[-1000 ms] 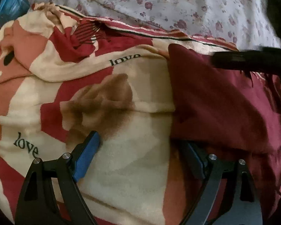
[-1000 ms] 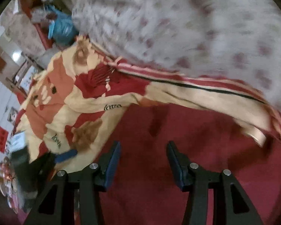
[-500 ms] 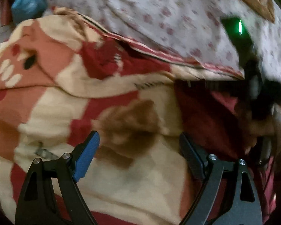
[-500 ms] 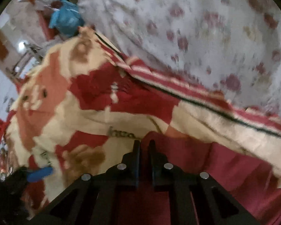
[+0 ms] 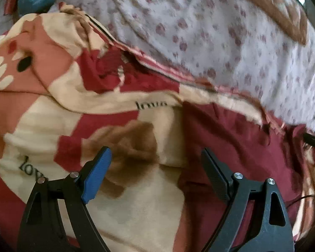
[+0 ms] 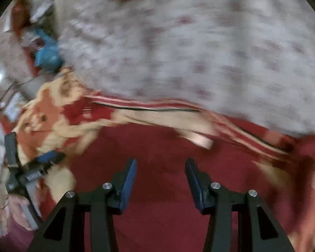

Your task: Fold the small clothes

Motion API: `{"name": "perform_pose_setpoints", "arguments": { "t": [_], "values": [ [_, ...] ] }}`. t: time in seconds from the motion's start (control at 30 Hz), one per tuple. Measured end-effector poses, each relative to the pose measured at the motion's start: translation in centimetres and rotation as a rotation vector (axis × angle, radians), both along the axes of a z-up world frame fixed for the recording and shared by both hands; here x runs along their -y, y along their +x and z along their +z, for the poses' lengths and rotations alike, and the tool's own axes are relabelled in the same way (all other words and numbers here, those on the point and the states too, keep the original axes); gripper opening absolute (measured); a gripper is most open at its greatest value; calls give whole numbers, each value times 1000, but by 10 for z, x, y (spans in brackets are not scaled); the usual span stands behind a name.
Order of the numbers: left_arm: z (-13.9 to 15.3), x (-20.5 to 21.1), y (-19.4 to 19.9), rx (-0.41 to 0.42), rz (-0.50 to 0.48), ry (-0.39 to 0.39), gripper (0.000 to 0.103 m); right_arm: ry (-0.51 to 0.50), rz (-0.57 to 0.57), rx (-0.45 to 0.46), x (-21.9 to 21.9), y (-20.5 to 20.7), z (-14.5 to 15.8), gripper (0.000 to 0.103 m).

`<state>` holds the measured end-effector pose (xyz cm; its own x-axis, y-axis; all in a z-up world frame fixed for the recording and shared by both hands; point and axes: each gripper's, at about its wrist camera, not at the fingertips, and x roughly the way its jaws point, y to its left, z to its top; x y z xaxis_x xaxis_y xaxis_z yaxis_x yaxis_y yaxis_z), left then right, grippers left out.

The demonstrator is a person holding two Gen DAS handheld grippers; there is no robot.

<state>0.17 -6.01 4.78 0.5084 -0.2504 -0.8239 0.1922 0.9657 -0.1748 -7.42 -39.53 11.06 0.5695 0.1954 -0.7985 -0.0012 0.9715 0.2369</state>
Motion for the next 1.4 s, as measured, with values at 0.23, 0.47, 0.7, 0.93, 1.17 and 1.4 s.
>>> {"name": "perform_pose_setpoints", "arguments": {
  "t": [0.23,0.47,0.7,0.93,1.17,1.4],
  "values": [
    [-26,9,4,-64,19,84,88,0,-135,-103,58,-47,-40,46],
    [-29,5,3,-57,36,69,88,-206,-162,-153,45,-52,-80,24],
    [-25,7,-1,-46,46,75,88,-312,-178,-25,48,-58,-40,7],
    [-23,13,-4,-33,51,94,88,-404,-240,-68,71,-40,-63,2],
    [1,13,-15,67,65,72,87,-202,-325,-108,84,-65,-59,7],
    [-14,35,-19,45,-1,174,88,-31,-85,-17,-8,-28,-39,42]
  ]
}}
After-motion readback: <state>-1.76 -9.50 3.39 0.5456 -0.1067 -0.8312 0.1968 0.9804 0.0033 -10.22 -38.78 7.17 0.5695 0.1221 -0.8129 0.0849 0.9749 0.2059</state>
